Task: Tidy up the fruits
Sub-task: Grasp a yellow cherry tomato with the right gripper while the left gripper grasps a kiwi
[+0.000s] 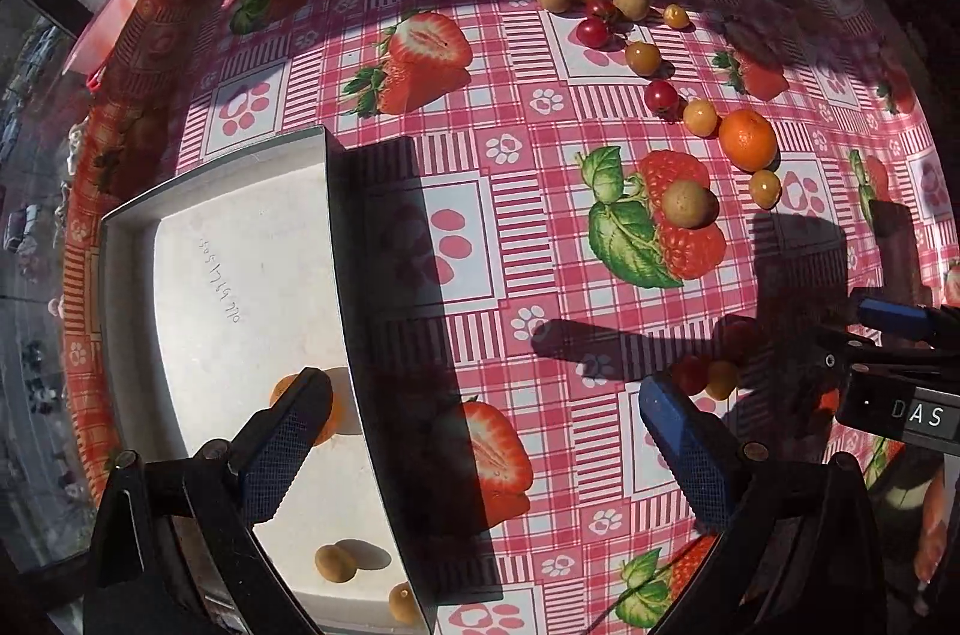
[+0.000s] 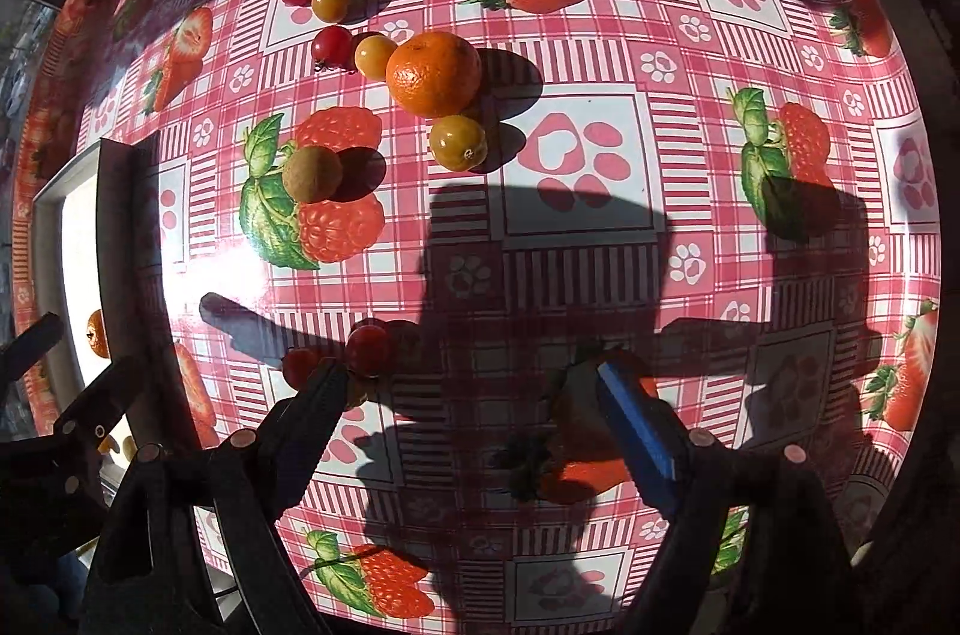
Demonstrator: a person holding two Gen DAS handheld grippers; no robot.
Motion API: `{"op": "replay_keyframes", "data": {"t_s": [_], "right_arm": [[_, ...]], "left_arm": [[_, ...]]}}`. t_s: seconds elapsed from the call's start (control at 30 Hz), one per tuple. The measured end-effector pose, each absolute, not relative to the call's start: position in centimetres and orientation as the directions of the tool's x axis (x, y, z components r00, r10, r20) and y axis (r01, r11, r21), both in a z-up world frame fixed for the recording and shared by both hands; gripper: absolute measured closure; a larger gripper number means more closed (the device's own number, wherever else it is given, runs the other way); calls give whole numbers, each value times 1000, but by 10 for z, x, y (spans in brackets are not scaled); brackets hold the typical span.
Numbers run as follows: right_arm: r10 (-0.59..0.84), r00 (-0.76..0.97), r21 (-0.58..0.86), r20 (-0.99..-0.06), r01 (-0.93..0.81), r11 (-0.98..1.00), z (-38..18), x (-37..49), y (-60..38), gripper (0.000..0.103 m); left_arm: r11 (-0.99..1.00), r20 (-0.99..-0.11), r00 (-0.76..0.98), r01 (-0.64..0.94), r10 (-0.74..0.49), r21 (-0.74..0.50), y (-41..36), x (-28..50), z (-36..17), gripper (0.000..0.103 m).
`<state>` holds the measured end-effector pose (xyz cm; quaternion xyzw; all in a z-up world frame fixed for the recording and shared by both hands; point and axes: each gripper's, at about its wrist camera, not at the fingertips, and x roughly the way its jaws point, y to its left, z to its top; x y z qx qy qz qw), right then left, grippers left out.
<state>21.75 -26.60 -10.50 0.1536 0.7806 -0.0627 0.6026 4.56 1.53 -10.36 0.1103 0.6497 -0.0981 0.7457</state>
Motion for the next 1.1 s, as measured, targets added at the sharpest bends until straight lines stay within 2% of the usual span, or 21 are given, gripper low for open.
{"op": "replay_keyframes", "data": {"t_s": [0.37, 0.43, 0.5, 0.6, 0.77, 0.83, 0.97, 1.1], "right_arm": [[209, -159, 151, -965, 315, 937, -120, 247, -297, 18], [220, -160, 166, -962, 296, 941, -123, 254, -296, 26], [242, -168, 188, -956, 284, 940, -133, 266, -291, 40], [258, -179, 207, -950, 260, 943, -141, 270, -289, 51], [261, -166, 221, -951, 227, 948, -141, 274, -290, 55], [256, -166, 218, -952, 217, 952, -144, 279, -283, 60], [268, -159, 230, -950, 220, 948, -146, 288, -282, 78], [290, -148, 247, -945, 254, 935, -139, 280, -300, 78]], "left_arm": [[929, -985, 171, 368, -25, 40, -47, 82, -143, 0], [931, -984, 175, 363, -24, 42, -51, 87, -149, 0], [931, -984, 178, 362, -16, 50, -55, 90, -153, 0], [932, -985, 175, 357, -9, 55, -58, 95, -160, 0], [931, -988, 153, 361, 5, 61, -65, 101, -176, 0], [935, -987, 157, 353, -17, 40, -67, 100, -177, 0], [948, -990, 131, 319, -47, -3, -66, 106, -181, 0], [945, -996, 81, 328, -27, 1, -70, 109, -183, 0]]}}
